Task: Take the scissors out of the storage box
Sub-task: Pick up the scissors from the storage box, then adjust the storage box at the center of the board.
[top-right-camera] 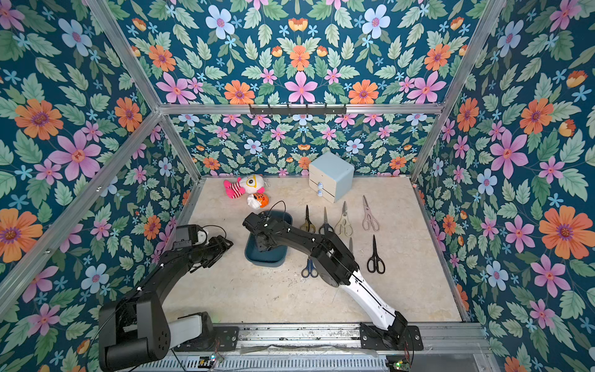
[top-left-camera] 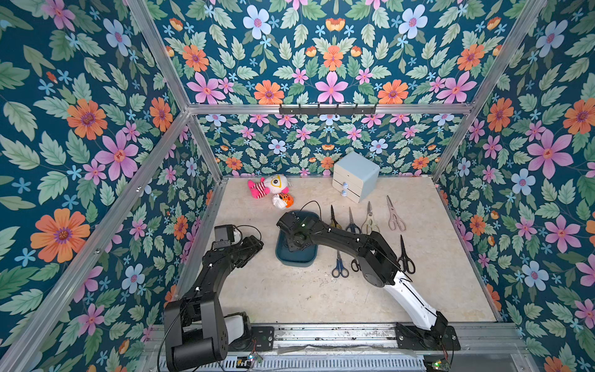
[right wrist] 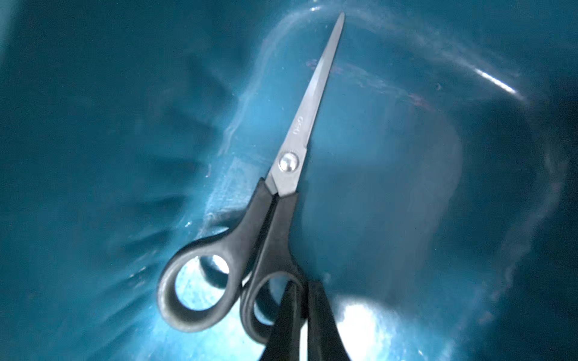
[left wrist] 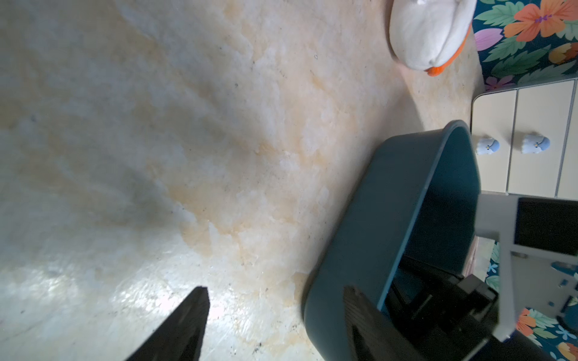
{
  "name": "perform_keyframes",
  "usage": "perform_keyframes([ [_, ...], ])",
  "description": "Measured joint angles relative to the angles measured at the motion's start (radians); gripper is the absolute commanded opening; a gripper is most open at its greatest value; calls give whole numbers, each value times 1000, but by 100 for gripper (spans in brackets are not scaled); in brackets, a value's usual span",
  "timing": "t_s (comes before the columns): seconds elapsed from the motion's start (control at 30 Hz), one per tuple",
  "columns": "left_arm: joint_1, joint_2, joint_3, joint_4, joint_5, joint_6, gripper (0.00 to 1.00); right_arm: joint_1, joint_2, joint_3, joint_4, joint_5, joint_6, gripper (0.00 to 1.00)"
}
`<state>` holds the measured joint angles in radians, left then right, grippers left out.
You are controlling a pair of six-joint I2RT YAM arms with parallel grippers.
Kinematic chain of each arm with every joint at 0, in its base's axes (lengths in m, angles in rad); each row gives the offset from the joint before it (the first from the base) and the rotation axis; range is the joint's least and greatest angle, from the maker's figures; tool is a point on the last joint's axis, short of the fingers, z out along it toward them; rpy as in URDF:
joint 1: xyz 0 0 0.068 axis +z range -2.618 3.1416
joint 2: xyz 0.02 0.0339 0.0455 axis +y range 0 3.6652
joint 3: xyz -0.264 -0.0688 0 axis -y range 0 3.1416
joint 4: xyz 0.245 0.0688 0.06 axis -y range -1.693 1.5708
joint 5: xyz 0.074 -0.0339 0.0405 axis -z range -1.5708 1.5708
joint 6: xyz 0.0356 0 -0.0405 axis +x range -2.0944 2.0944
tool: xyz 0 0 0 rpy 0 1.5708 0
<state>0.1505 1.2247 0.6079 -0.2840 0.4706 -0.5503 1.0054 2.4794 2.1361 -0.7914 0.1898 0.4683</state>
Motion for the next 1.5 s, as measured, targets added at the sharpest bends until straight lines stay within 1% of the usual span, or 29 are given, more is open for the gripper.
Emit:
perform_keyframes([
  [0.2, 2, -15, 5, -2, -12, 0, 73, -6, -24, 36, -96, 1, -28, 0],
  [0.33, 2, -24, 8, -3, -23, -1, 73, -11, -73, 30, -110, 1, -44, 0],
  [0.63, 2, -32, 14, -7, -32, -18, 73, -13, -138, -25, -103, -4, -62, 0],
  [0.77, 2, -32, 20, -8, -40, -19, 73, -13, -225, -85, -90, -6, -64, 0],
  [0.93, 2, -15, 41, -26, -45, -13, 73, -12, -378, -229, -47, -11, -70, 0],
  [1.2, 2, 20, 93, -46, -39, 28, 73, -11, -647, -603, 20, -9, -74, 0],
  [1.4, 2, 18, 98, -55, -35, 30, 72, -11, -777, -871, 78, -31, -78, 0],
  [1.5, 1, 6, 95, -62, -36, 30, 72, -2, -798, -949, 126, -47, -88, 0],
])
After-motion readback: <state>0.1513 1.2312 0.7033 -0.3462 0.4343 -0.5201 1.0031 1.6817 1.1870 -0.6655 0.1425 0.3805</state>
